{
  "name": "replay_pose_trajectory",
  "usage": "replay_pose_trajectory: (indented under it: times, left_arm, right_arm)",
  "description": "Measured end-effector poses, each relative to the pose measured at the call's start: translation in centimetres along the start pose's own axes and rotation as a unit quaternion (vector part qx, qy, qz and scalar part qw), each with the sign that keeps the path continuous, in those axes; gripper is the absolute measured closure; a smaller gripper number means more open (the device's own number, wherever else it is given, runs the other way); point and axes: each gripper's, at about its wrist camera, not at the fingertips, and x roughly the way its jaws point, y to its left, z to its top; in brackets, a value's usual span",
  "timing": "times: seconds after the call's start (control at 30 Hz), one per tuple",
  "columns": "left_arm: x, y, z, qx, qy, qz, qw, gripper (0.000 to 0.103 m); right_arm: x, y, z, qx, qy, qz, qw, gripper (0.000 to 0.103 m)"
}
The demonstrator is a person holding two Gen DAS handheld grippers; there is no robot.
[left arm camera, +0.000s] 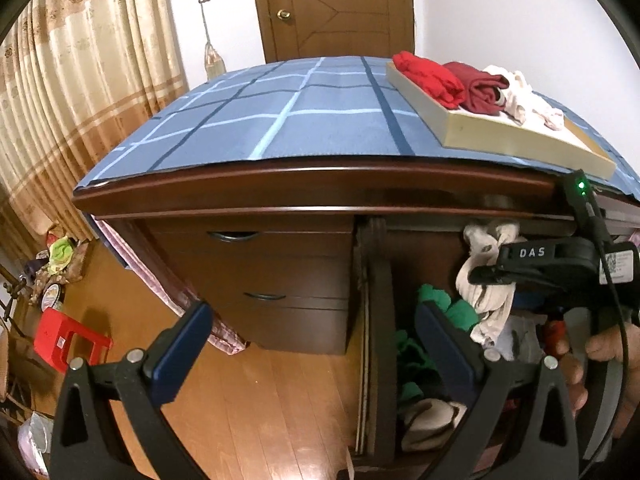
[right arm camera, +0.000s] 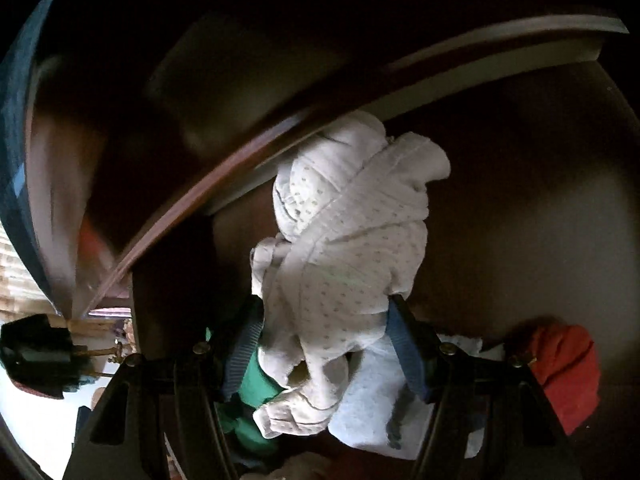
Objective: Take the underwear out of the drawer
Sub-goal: 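Close the right tool on the white dotted garment in the drawer, then lift the white dotted garment with the right tool while the left reaches toward beige cloth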
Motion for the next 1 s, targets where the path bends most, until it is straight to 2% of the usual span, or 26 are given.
replay_pose_trajectory:
  times: [0.03,0.13,0.27,0.4,0.5,0.57,0.7,0.83,1.0]
  left_arm:
    - [0.0,-0.1,0.0,0.002,0.0,-0.002,1.0,0.0]
    - [0.0,-0.7,0.0,0.015,0.001,-0.009,0.9998,0.0]
    - [-0.2,-2.7,0.1,0.068,0.0,-0.025,0.9974,0.0]
    - [0.5,-5.4,0.3,0.117,0.015,-0.048,0.9918,0.0]
    - [1.0,-8.0,0.3,0.167,0.028,-0.068,0.9832,0.0]
    - [1.7,-9.9,0.2,0.21,0.041,-0.077,0.9738,0.0]
    - [3.8,-12.2,-0.3,0.272,0.085,-0.069,0.956,0.0]
    - [6.3,-12.8,-0.3,0.283,0.141,-0.048,0.9475,0.009]
    - [8.3,-13.2,-0.1,0.299,0.18,-0.03,0.9368,0.012]
  right_arm:
    - [0.1,0.0,0.0,-0.004,0.003,0.002,1.0,0.054]
    - [0.5,0.0,0.4,-0.019,0.017,0.007,1.0,0.064]
    - [0.6,-0.8,0.2,-0.039,0.033,0.02,0.999,0.072]
    - [-1.0,-1.7,0.5,-0.062,0.019,0.029,0.997,0.076]
    - [-3.1,-2.7,0.5,-0.08,-0.007,0.037,0.996,0.077]
    - [-4.7,-3.3,0.1,-0.092,-0.023,0.048,0.994,0.077]
    - [-7.3,-3.9,-0.6,-0.132,-0.054,0.049,0.989,0.077]
    - [-8.4,-4.9,-0.6,-0.137,-0.071,0.057,0.986,0.076]
    - [-8.6,-4.6,-1.1,-0.145,-0.082,0.069,0.984,0.076]
